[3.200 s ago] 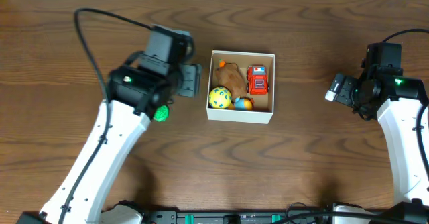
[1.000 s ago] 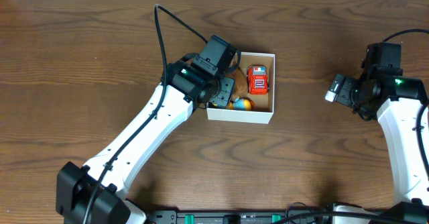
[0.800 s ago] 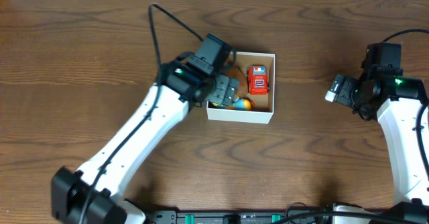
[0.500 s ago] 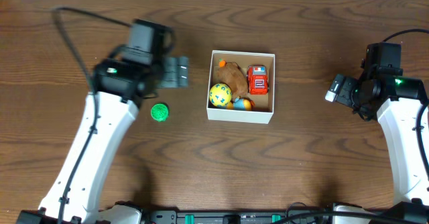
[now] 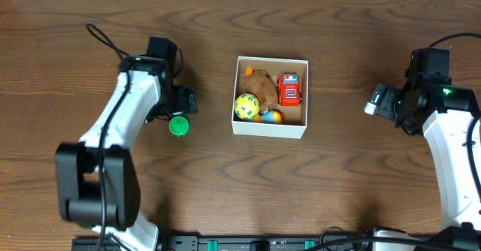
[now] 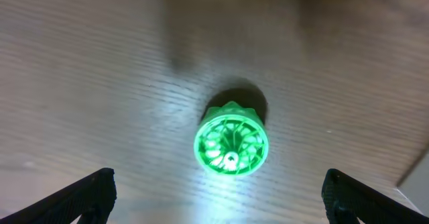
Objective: Pack container
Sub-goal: 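Withdraw the left gripper from the box toward the green ball, then lower the left gripper over the green spiky ball and grasp it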
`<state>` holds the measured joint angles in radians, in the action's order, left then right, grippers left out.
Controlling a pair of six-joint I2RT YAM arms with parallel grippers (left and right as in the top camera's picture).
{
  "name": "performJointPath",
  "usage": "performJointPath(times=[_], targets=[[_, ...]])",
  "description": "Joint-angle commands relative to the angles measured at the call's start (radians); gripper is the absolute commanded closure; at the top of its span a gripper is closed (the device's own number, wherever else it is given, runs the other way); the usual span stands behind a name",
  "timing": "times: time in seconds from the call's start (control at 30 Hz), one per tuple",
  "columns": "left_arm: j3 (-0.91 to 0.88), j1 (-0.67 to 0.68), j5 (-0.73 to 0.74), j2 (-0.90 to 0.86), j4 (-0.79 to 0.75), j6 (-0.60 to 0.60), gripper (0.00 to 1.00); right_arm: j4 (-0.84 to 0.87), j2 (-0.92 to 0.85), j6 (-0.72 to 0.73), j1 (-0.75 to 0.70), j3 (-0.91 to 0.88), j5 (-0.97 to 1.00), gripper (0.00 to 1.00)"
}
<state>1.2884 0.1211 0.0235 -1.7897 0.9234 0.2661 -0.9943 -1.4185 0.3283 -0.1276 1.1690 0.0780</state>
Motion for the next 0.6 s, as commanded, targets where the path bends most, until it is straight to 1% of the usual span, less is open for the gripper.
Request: performJointPath(times=[0.0, 0.33, 0.37, 0.4, 0.47, 0.57], targets=[[-0.01, -0.005, 0.04, -0.055, -0.01, 0.009, 0.02, -0.002, -0.003, -0.012, -0.004, -0.003, 0.0, 0.01], [-0.01, -0.005, 0.044, -0.178, -0.021, 0.008, 0.01, -0.005, -0.003, -0.012, -0.004, -0.003, 0.0, 0.01], [-0.01, -0.005, 0.045, -0.184, -0.024, 0.008, 0.02, -0.005, -0.003, -0.016, -0.004, -0.003, 0.0, 0.01], [-0.01, -0.005, 0.045, -0.186, -0.024, 0.008, 0.07, -0.005, -0.003, -0.016, -0.004, -0.003, 0.0, 0.01], [-0.01, -0.005, 0.046, -0.191, -0.024, 0.008, 0.22, -0.005, -0.003, -0.016, -0.004, -0.003, 0.0, 0.01], [-0.01, -0.005, 0.049, -0.191, -0.023, 0.008, 0.32, -0.004, -0.003, -0.016, -0.004, -0.003, 0.0, 0.01]])
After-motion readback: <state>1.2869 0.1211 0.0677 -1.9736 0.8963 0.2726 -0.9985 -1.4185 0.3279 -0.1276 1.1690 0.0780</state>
